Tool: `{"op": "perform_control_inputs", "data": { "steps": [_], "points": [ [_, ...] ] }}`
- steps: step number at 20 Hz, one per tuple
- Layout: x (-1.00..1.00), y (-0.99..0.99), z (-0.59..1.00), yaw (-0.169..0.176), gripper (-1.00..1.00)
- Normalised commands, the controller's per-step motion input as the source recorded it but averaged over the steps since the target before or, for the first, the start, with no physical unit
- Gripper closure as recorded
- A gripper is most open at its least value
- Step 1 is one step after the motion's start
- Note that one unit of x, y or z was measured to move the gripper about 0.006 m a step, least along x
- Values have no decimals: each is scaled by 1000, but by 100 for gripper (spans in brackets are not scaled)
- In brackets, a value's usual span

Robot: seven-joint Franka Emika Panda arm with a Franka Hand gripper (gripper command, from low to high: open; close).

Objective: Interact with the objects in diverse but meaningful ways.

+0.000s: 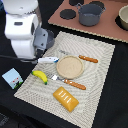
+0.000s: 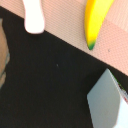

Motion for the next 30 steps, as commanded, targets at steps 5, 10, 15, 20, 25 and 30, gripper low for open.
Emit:
{"op": "perform_control_inputs", "data": {
  "steps": [5,10,15,20,25,30],
  "points": [
    [-154,448,112,-121,-100],
    [-239,655,-5,-76,-100],
    [-298,769,-90,-32,-100],
    [-484,539,-127,-45,-100],
    [-324,143,-214,-60,-100],
    [-155,40,-258,-57,-100]
  ]
}}
